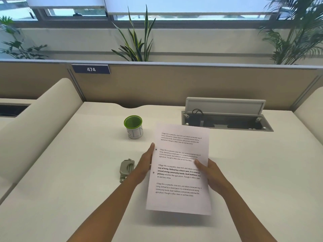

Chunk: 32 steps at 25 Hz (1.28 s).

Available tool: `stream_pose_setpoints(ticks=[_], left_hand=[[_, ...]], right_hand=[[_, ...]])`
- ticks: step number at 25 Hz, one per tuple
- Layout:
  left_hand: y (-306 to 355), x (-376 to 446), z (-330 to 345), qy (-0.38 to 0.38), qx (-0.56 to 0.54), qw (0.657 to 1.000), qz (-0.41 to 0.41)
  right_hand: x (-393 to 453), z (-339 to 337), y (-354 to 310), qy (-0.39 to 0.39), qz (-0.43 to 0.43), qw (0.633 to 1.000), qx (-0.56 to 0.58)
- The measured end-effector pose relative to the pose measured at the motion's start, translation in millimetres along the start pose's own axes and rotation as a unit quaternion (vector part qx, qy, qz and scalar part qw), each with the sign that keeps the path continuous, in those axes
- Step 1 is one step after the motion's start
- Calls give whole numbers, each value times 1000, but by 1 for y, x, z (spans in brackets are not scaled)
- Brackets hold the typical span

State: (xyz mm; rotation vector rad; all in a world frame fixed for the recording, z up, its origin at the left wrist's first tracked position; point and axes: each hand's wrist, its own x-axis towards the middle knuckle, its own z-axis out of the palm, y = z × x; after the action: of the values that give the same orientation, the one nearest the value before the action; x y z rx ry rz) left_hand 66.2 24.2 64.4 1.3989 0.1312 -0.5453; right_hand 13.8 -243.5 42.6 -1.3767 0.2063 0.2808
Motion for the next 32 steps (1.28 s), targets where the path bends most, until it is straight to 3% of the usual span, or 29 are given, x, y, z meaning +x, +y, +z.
stream_pose_setpoints(ticks=[2, 4, 9, 18, 32], left_hand=[[1, -5, 12, -56, -131, 989, -41], [1, -10, 21, -56, -165, 983, -61], [3, -15, 36, 24, -29, 999, -7], [29, -22, 46, 49, 58, 988, 135], [-6, -21, 49, 34, 75, 989, 122]], right_hand=[[-4, -4, -5, 5, -7, 1000, 0], [-7, -5, -9, 17, -21, 999, -27], [-12, 4, -27, 71, -77, 992, -70], [-19, 11, -45, 149, -206, 965, -66], [-28, 2, -4, 132, -156, 978, -53]])
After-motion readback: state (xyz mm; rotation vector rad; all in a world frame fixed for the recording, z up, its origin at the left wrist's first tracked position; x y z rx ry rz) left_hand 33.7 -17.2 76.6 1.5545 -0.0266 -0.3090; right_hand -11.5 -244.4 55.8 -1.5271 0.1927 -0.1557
